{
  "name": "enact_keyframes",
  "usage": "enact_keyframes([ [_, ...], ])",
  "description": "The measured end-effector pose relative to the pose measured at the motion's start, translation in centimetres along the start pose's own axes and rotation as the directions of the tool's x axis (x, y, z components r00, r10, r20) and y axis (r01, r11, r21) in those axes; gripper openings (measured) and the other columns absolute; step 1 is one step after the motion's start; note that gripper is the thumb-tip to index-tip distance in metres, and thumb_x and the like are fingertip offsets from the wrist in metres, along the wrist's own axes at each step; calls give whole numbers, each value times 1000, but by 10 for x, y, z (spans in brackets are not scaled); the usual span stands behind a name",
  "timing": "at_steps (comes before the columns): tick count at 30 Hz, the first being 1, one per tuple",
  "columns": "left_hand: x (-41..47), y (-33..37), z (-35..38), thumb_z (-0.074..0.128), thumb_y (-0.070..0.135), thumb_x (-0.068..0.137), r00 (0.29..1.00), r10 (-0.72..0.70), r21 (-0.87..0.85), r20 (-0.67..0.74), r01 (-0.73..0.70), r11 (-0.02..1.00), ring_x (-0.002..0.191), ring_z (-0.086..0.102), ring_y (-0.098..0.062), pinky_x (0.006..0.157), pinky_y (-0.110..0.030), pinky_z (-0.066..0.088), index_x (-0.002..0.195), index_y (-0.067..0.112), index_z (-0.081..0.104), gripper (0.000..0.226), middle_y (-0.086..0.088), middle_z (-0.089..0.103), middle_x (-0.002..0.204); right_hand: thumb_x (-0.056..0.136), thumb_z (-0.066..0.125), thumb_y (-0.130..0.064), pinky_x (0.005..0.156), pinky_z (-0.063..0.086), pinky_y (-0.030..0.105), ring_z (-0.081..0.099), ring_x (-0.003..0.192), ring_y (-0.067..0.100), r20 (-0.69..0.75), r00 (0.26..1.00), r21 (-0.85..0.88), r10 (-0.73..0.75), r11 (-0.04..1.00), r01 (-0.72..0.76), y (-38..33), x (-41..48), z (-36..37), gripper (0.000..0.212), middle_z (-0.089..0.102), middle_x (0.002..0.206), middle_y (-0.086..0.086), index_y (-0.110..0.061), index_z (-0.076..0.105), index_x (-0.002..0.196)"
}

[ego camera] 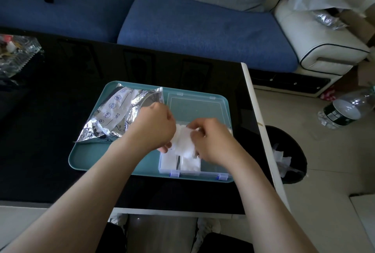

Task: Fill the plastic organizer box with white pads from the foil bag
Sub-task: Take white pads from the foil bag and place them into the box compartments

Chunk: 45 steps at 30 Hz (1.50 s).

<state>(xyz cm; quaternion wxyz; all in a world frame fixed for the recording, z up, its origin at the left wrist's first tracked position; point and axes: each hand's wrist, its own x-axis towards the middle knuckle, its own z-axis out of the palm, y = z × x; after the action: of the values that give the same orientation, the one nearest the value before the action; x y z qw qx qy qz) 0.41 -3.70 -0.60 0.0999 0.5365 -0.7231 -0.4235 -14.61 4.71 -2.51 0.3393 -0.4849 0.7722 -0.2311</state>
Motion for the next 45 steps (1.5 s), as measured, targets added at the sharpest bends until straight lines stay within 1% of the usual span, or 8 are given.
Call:
enact_keyframes([
  [5, -1, -12, 4, 52, 1, 88, 996, 68, 405, -63, -36, 914, 69, 69, -33, 68, -45, 64, 100, 14, 61, 20, -13, 67, 87, 104, 63, -17, 59, 47, 22, 69, 65, 7, 40, 999, -106, -34, 994, 38, -1, -1, 21, 20, 71, 89, 3, -30, 68, 118],
  [10, 4, -24, 6, 69, -10, 83, 994, -36, 400, 102, -8, 917, 77, 75, -33, 69, -46, 66, 103, 17, 63, 34, -11, 65, 102, 97, 69, -15, 68, 45, 26, 63, 99, 20, 10, 1000, -57, -28, 998, 29, 1, 3, 38, 19, 66, 91, 3, -34, 64, 97],
  [18, 8, -30, 3, 76, -7, 81, 984, -13, 432, 175, -65, 899, 79, 75, -29, 76, -44, 65, 107, 18, 65, 38, -7, 66, 97, 92, 72, -17, 82, 49, 35, 57, 104, 19, 21, 999, -108, -46, 993, 48, -2, 1, 44, 25, 61, 96, 0, -34, 62, 107],
  [26, 8, -23, -3, 54, 2, 88, 997, 76, 362, -26, -62, 930, 50, 71, -28, 57, -42, 65, 83, 13, 69, 19, -9, 73, 68, 94, 70, -35, 79, 53, 33, 64, 95, 25, -41, 986, -590, -164, 800, 109, -10, -2, 50, 16, 67, 101, -1, -23, 65, 104],
  [30, 14, -22, -7, 54, 16, 93, 906, 275, 392, -322, -137, 910, 71, 65, -30, 59, -41, 57, 83, 17, 64, 14, -3, 67, 83, 92, 73, -36, 81, 50, 35, 63, 102, 23, 75, 981, -553, -178, 811, 189, -13, -1, 47, 19, 70, 106, -4, -30, 72, 110],
  [37, 14, -19, -18, 68, 8, 90, 801, 396, 443, -448, -186, 877, 99, 43, -25, 63, -37, 42, 96, 22, 77, 18, -1, 37, 106, 90, 81, -29, 92, 50, 39, 64, 111, 30, 187, 976, -568, -114, 798, 202, -19, -1, 46, 44, 66, 125, 4, -25, 66, 132],
  [41, 10, -22, -26, 50, 24, 95, 807, 391, 473, -441, -161, 866, 106, 35, -31, 86, -43, 38, 101, 22, 81, 32, -7, 38, 115, 88, 75, -21, 88, 56, 43, 66, 105, 32, 186, 975, -575, -119, 792, 206, -26, -1, 48, 29, 70, 115, 6, -17, 73, 117],
  [45, 8, -25, -27, 29, 50, 85, 932, 218, 416, -288, -83, 906, 128, 41, -45, 101, -56, 42, 117, 24, 75, 61, -16, 45, 140, 86, 58, -20, 75, 61, 38, 68, 87, 22, 64, 991, -477, -117, 869, 134, -35, 1, 44, 15, 73, 88, -3, -23, 73, 88],
])
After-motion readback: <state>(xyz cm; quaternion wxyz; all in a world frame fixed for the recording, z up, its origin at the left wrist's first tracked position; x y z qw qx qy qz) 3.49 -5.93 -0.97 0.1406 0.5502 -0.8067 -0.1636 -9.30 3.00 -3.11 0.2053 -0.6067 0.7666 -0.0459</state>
